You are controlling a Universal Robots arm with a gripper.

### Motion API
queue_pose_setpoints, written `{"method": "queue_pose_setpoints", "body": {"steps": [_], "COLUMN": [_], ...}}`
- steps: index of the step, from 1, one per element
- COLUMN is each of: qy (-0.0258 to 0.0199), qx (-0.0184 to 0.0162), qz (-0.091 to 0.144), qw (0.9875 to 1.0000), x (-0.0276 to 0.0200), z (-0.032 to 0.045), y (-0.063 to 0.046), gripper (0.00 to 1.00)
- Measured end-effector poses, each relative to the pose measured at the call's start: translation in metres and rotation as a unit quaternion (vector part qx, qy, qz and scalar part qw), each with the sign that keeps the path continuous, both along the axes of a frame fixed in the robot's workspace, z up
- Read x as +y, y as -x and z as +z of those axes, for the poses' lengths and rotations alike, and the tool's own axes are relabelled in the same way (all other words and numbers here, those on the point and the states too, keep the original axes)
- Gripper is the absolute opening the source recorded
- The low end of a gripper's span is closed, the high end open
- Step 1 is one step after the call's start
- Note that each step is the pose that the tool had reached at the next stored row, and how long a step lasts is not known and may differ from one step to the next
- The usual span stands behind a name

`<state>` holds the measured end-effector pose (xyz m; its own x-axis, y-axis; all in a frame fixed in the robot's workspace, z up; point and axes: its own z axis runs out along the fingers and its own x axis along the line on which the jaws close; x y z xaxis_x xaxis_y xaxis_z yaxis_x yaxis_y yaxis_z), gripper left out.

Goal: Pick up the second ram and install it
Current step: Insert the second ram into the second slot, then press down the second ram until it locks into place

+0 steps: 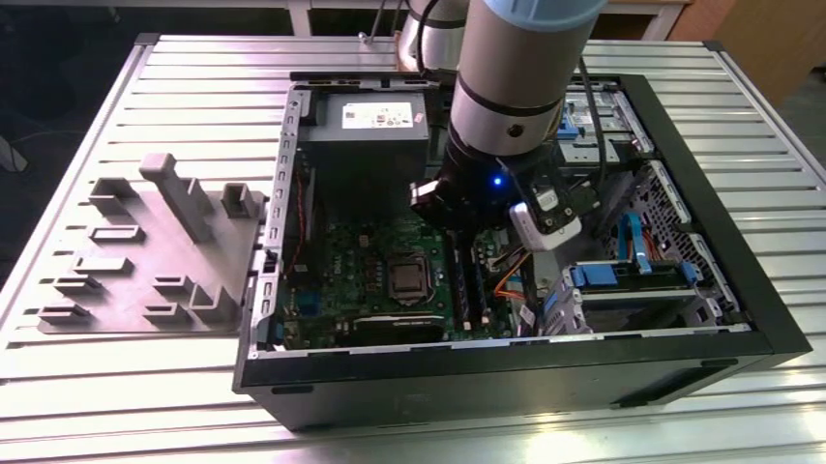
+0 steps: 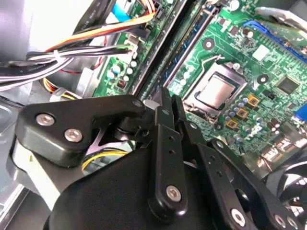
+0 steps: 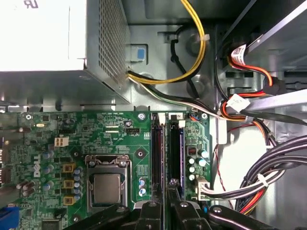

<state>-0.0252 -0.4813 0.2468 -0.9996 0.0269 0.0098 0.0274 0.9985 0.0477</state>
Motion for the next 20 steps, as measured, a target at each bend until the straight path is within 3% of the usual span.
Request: {"method": "queue_pose_setpoints", "body": {"steps": [5, 7, 20], "qy": [0.0001, 0.0001, 0.0001], "qx": [0.0, 0.0, 0.0], "qz": [0.0, 0.0, 0.0], "qw": [1.0, 1.0, 1.0], "x": [0.0001, 0.0001, 0.0007], "z": [0.0001, 0.0001, 0.0001], "y": [0.0, 0.0, 0.0], "gripper": [0.19, 0.11, 0.1]}}
